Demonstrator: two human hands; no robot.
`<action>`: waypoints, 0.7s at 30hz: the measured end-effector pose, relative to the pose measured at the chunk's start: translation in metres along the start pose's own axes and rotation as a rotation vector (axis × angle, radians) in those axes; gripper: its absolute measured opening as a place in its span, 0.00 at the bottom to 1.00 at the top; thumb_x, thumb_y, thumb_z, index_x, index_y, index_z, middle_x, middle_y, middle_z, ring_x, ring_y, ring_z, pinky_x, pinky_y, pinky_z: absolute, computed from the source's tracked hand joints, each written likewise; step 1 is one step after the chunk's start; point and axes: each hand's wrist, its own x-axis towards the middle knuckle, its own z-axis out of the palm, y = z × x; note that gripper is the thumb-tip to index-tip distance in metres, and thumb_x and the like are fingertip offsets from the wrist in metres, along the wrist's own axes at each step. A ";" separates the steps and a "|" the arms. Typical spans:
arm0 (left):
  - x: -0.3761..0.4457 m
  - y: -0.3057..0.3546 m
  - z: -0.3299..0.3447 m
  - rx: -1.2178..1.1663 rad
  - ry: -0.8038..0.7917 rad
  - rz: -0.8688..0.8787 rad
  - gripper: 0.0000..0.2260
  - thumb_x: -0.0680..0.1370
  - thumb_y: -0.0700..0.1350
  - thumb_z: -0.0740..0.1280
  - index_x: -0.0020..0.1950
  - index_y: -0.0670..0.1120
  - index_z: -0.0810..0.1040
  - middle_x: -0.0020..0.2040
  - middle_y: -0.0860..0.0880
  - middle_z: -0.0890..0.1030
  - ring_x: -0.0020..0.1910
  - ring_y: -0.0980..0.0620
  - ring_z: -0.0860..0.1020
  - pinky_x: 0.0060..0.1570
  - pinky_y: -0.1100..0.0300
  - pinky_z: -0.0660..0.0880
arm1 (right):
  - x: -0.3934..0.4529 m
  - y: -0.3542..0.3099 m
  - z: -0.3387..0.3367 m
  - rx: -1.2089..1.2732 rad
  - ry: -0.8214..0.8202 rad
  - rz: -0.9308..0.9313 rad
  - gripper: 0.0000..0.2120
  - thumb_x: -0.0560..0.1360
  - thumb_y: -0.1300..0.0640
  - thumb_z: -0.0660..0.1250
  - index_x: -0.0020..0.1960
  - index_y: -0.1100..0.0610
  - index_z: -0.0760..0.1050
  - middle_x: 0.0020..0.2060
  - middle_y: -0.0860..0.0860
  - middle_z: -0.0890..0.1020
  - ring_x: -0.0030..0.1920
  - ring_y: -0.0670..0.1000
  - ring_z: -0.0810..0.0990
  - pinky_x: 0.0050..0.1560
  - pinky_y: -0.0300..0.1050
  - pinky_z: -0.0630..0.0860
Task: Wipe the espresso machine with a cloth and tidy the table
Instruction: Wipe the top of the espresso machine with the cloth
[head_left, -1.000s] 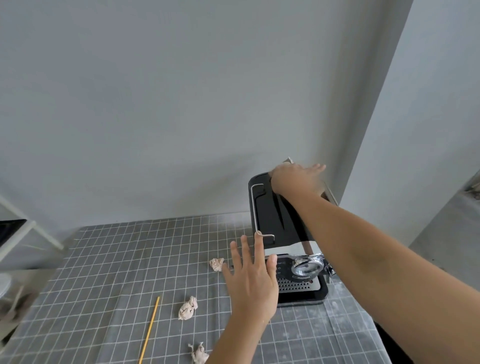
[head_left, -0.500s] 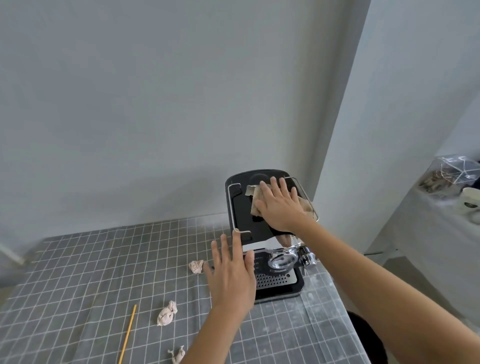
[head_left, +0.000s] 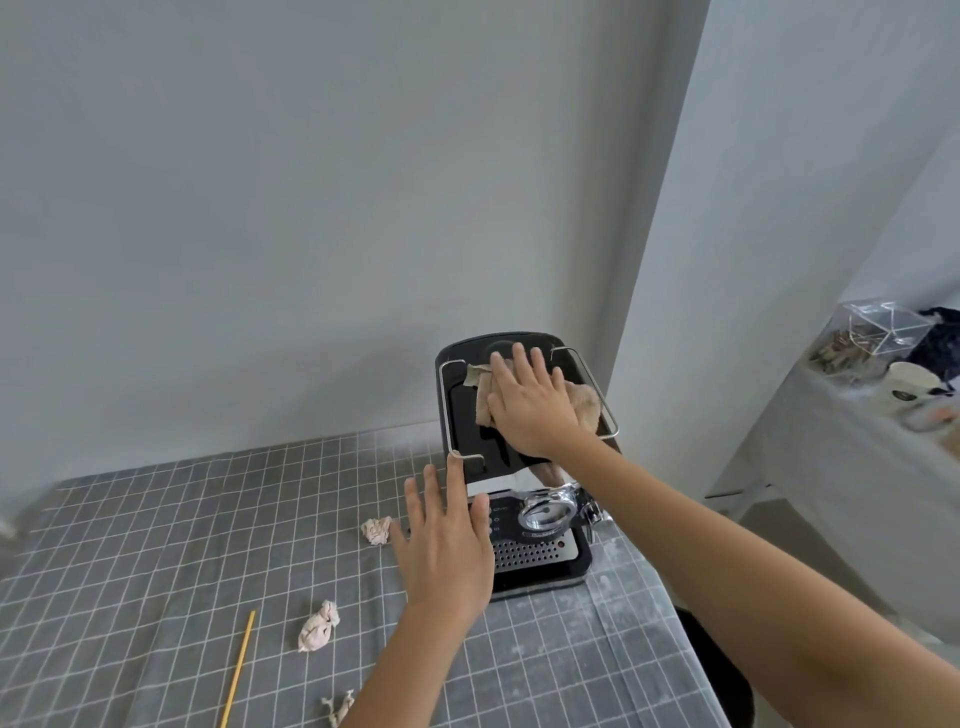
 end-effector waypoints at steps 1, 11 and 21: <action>0.000 0.000 0.000 0.000 0.003 0.002 0.26 0.79 0.59 0.38 0.77 0.54 0.42 0.79 0.48 0.53 0.77 0.45 0.49 0.71 0.41 0.56 | 0.003 0.003 0.002 -0.033 0.019 -0.047 0.26 0.83 0.49 0.46 0.80 0.50 0.48 0.80 0.56 0.45 0.79 0.60 0.40 0.77 0.62 0.42; -0.015 0.002 0.011 0.019 0.011 0.028 0.28 0.78 0.60 0.35 0.77 0.55 0.48 0.77 0.47 0.58 0.77 0.44 0.55 0.70 0.42 0.59 | 0.072 0.017 -0.019 -0.118 -0.100 0.071 0.23 0.83 0.53 0.49 0.77 0.54 0.59 0.80 0.57 0.49 0.80 0.57 0.40 0.77 0.61 0.42; 0.007 -0.002 0.008 0.044 0.031 0.027 0.23 0.80 0.56 0.48 0.73 0.51 0.66 0.65 0.47 0.78 0.65 0.42 0.75 0.51 0.44 0.77 | 0.110 -0.026 -0.040 -0.757 -0.319 0.546 0.16 0.75 0.54 0.59 0.51 0.61 0.81 0.46 0.67 0.84 0.62 0.79 0.71 0.65 0.80 0.52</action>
